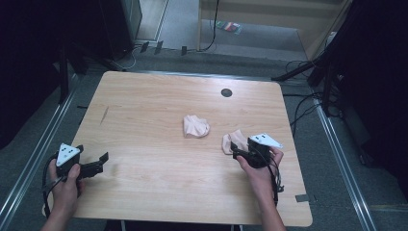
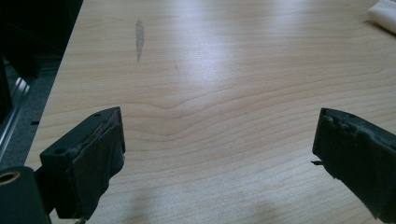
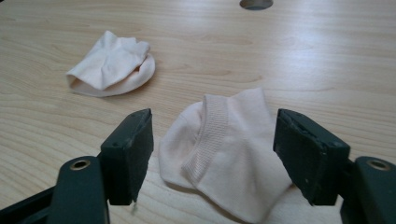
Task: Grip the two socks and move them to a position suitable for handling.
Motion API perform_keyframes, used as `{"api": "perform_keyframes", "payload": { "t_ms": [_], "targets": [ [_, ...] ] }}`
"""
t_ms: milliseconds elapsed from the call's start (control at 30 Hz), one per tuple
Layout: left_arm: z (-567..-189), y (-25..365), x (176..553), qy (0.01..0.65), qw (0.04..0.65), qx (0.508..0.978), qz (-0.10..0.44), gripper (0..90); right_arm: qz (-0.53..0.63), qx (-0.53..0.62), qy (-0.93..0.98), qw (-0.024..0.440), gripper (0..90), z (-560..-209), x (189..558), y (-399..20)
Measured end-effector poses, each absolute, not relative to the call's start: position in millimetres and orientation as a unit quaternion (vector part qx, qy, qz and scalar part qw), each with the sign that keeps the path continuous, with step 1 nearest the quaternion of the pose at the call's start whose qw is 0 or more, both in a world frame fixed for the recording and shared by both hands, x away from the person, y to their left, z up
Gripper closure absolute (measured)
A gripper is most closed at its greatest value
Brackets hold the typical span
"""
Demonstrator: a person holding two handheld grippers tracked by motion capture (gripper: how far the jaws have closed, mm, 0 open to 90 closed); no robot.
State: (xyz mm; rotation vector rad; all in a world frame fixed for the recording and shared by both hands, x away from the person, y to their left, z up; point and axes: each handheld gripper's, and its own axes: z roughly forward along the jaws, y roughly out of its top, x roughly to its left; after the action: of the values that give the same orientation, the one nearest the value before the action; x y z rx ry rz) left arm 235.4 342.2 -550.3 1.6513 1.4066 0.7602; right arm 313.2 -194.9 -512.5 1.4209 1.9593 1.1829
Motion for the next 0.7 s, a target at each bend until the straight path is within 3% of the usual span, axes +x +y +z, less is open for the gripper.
{"api": "perform_keyframes", "payload": {
  "t_ms": [300, 467, 700],
  "targets": [
    [-550.4, 341.8, 235.4, 0.558, 0.408, 0.656, 0.303, 3.2, 0.391, 0.541, 0.711, 0.220, 31.1, -534.4, 337.6, -183.1],
    [-550.4, 341.7, 235.3, 0.558, 0.407, 0.657, 0.304, 3.2, 0.380, 0.545, 0.714, 0.220, 27.3, -541.6, 341.3, -181.6],
    [-550.3, 341.2, 235.5, 0.556, 0.406, 0.659, 0.304, 3.2, 0.368, 0.551, 0.715, 0.221, 28.7, -547.0, 342.3, -178.3]
  ]
}}
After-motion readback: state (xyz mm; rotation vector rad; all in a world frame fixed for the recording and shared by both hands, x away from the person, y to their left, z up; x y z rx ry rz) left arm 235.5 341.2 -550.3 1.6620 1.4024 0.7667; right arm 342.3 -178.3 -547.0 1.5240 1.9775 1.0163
